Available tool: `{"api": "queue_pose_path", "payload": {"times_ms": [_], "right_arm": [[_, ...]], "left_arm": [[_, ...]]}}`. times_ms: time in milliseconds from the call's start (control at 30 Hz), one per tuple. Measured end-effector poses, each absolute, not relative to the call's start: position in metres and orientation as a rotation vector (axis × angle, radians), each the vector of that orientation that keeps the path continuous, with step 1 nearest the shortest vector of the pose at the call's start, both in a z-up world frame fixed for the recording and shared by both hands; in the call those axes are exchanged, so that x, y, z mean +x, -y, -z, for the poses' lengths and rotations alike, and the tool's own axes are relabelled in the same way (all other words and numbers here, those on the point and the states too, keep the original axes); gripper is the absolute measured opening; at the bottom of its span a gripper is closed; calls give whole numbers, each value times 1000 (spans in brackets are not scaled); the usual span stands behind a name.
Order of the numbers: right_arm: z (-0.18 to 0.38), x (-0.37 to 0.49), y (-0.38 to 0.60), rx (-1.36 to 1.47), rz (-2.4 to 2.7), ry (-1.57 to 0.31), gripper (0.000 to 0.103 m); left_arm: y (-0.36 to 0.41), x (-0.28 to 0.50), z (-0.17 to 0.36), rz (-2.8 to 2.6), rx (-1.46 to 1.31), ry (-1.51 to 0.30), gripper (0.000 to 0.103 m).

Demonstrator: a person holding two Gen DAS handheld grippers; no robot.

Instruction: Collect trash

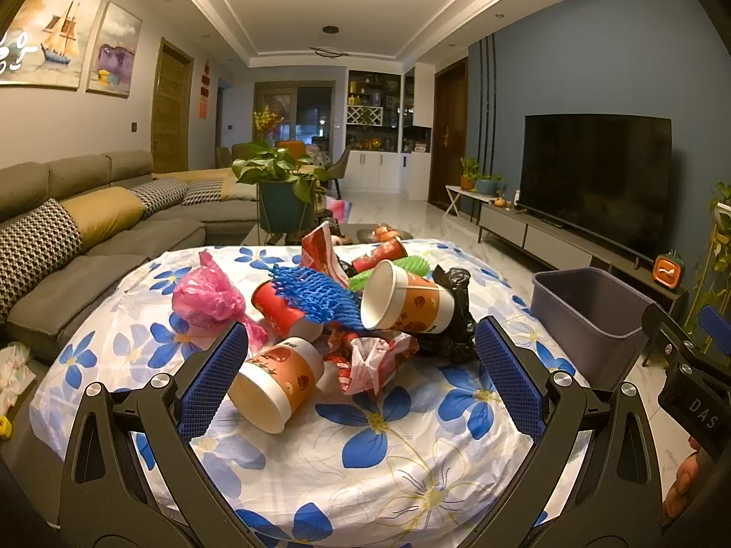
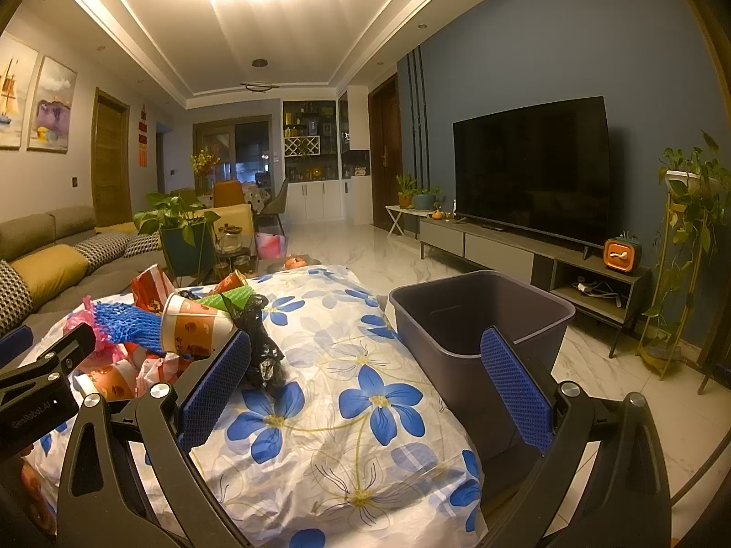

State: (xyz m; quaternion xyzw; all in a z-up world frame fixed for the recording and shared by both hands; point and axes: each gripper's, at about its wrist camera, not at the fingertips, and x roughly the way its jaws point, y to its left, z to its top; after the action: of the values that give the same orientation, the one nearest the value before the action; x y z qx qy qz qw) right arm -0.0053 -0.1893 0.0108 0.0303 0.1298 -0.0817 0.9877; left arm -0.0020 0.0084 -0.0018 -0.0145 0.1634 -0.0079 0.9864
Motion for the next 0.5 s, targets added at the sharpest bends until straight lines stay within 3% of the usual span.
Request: {"api": "queue_pose_path", "payload": {"times_ms": [500], "right_arm": [[-11, -5, 189, 61, 163, -257, 98]], "left_arm": [[-9, -2, 2, 17, -30, -328, 98]]}}
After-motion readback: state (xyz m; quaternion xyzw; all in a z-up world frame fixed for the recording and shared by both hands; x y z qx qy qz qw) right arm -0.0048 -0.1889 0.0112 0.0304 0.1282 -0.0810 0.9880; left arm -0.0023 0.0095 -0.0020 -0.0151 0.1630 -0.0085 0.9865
